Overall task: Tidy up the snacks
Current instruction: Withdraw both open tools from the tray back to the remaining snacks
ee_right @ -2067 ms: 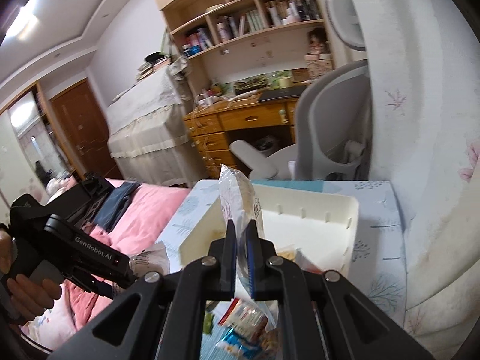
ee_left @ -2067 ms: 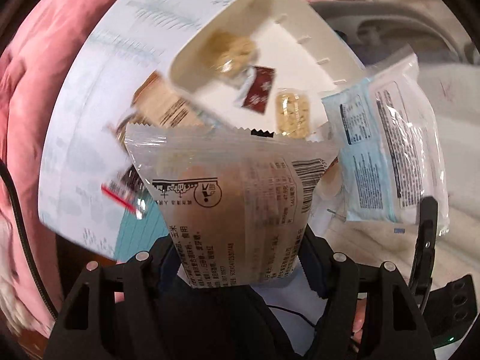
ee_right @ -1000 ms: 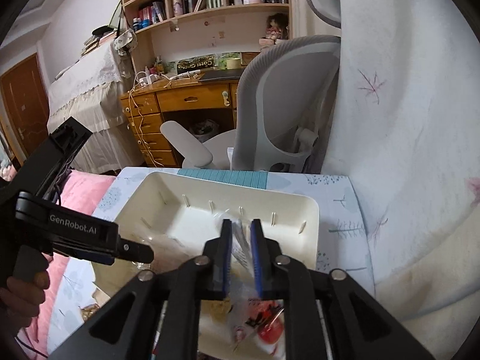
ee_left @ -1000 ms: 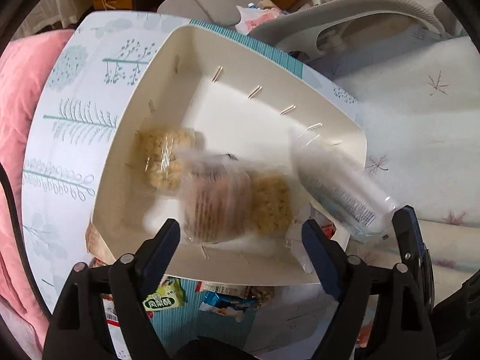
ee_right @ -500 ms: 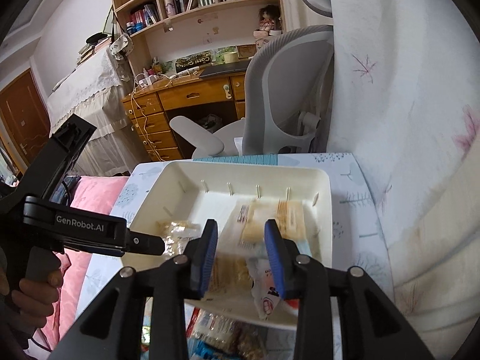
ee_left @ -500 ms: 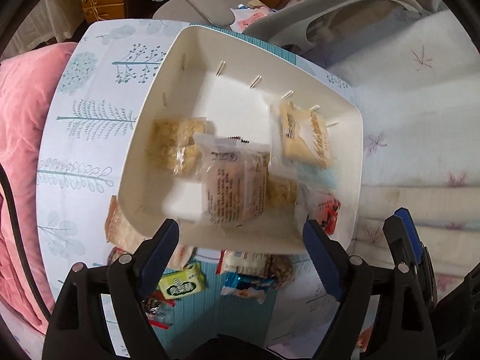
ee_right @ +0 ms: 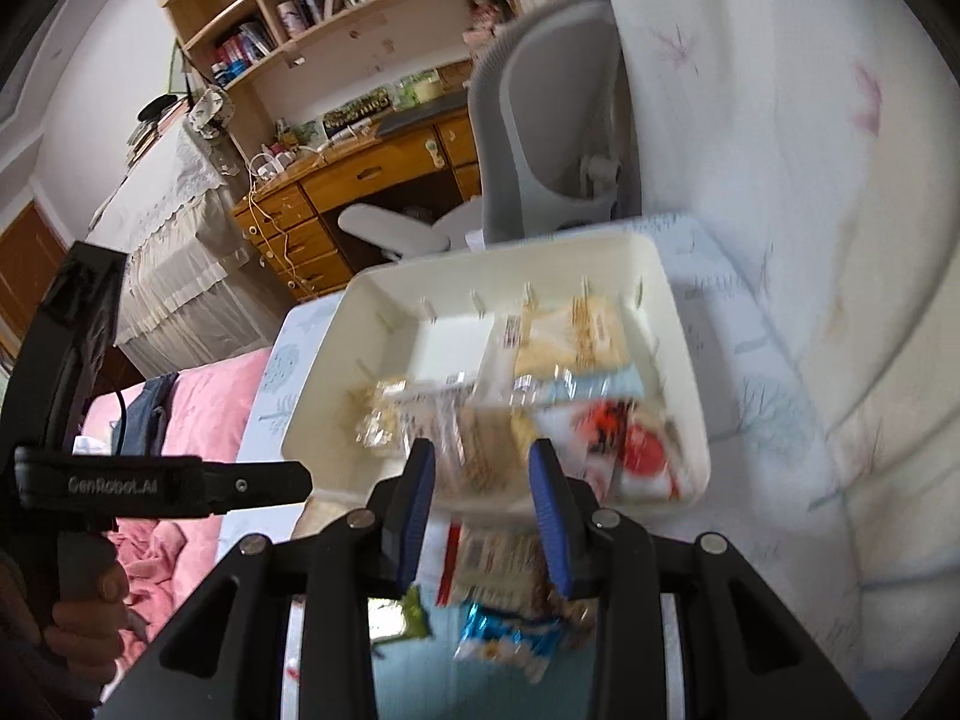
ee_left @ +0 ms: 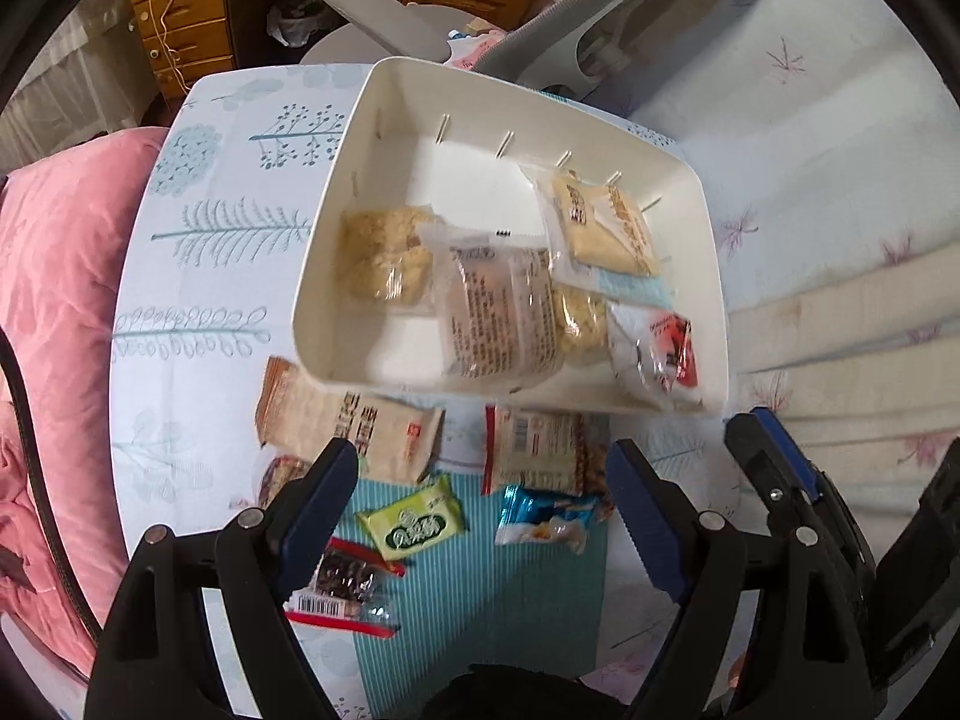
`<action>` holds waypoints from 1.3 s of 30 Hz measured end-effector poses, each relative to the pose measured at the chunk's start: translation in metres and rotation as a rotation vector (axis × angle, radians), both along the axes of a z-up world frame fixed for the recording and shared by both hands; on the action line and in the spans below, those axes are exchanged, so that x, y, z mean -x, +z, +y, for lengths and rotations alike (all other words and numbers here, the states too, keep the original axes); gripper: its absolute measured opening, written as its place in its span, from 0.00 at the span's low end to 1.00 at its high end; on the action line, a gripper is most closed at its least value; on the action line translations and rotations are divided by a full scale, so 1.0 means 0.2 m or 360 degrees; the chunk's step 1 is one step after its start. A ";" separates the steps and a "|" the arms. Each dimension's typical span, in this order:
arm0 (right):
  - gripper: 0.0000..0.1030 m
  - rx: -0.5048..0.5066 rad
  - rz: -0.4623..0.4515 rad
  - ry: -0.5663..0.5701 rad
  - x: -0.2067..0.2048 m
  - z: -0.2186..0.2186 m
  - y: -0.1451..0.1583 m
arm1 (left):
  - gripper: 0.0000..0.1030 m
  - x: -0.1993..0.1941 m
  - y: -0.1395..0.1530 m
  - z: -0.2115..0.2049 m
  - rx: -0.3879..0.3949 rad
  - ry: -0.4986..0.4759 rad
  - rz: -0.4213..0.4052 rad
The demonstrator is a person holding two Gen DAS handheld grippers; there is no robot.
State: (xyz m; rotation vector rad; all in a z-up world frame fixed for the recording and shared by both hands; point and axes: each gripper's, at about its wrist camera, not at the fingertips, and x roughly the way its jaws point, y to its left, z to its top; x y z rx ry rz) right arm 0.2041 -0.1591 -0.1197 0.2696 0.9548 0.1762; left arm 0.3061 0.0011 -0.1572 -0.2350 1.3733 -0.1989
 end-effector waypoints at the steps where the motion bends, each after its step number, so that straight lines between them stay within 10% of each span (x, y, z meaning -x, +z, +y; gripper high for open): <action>1: 0.32 -0.0019 0.0021 0.0000 0.02 0.00 -0.01 | 0.81 0.03 0.00 0.00 -0.0005 0.0004 -0.0005; 39: 0.50 -0.0573 0.0490 -0.0149 0.68 -0.12 -0.29 | 0.81 0.97 0.08 0.14 -0.0260 -0.0022 -0.0198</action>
